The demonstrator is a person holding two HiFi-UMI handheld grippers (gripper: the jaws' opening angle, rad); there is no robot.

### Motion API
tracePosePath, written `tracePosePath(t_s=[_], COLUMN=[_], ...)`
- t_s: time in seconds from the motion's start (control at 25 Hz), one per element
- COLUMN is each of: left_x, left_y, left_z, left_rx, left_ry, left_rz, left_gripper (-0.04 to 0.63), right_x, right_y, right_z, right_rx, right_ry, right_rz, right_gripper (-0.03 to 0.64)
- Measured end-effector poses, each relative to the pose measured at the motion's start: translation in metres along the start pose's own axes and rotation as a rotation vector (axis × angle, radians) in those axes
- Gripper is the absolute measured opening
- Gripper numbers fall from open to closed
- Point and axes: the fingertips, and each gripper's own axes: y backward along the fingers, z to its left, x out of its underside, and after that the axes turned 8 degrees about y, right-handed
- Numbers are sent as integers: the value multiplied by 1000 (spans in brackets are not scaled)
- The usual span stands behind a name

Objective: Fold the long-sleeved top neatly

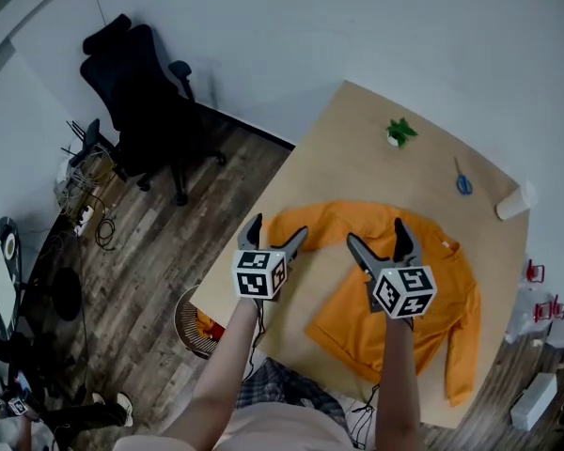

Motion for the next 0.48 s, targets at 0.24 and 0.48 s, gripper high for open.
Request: tracePosePath(t_s=[0.24,0.48], left_x=[36,74], left_y=[-35,-47], left_z=[40,68], left_rx=[-110,-225], left_ry=[88,152], left_rz=[121,232], left_gripper=[466,425], right_x=[28,52], right_y=[-58,-91], right_z=[-5,-3], right_rx=[-34,-57], right_ry=[8,27], right_rz=[91,168], right_gripper=[488,486])
